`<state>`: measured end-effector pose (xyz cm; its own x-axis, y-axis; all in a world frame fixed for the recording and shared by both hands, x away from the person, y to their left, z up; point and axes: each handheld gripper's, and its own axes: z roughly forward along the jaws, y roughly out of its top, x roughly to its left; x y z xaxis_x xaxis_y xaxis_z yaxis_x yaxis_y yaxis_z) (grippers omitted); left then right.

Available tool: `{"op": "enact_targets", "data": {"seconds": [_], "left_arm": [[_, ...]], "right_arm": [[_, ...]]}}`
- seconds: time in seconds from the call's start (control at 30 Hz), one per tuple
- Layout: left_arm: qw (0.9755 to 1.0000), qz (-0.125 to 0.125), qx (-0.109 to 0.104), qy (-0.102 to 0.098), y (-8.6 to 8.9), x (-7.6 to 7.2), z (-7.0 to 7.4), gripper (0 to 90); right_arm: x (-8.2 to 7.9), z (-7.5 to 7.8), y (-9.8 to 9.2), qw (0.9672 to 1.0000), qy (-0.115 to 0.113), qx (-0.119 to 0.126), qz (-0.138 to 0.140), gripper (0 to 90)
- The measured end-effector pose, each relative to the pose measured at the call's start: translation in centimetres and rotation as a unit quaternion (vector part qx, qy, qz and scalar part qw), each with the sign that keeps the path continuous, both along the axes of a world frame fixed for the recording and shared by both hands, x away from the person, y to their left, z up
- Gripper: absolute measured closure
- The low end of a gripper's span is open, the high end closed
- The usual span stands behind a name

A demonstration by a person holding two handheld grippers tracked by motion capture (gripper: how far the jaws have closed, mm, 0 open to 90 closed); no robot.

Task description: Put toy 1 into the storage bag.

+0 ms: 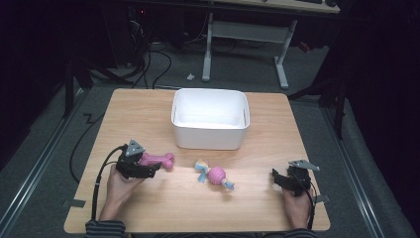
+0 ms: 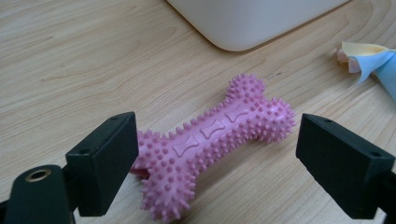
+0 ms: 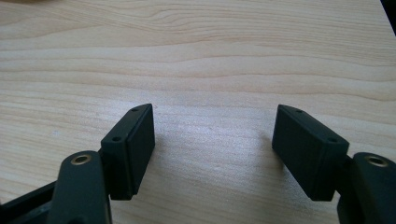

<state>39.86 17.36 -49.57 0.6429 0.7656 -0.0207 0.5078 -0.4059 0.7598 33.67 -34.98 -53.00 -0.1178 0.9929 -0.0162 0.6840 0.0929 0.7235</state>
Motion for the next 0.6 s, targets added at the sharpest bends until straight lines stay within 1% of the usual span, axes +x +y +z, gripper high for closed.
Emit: {"op": "enact_targets", "data": {"seconds": [0.13,0.17,0.3,0.33,0.4,0.57,0.6], "left_arm": [[0.9999,-0.010,0.001,-0.003,-0.5,0.6,0.0,13.6],[0.9999,-0.014,0.002,-0.001,-0.6,0.8,-0.1,14.3],[0.9996,-0.025,0.015,0.004,-1.0,1.2,-0.4,14.8],[0.9996,-0.025,0.015,0.004,-1.0,1.2,-0.4,14.9],[0.9992,-0.033,0.022,0.008,-1.2,1.5,-0.6,15.2],[0.9989,-0.038,0.024,0.011,-1.4,1.9,-0.9,15.9],[0.9989,-0.038,0.026,0.012,-1.4,2.0,-1.0,17.2]], "right_arm": [[0.0,0.0,0.0,1.0000,0.000,0.000,0.001,30.2],[0.0,0.0,0.0,1.0000,0.000,0.000,0.001,30.2],[0.0,0.0,0.0,1.0000,0.000,0.000,0.001,30.2],[0.0,0.0,0.0,1.0000,0.000,0.000,0.001,30.2],[0.0,0.0,0.0,1.0000,0.000,0.000,0.001,30.2],[0.0,0.0,0.0,1.0000,0.000,0.000,0.001,30.2],[0.0,0.0,0.0,1.0000,0.000,0.000,0.002,30.2]]}}
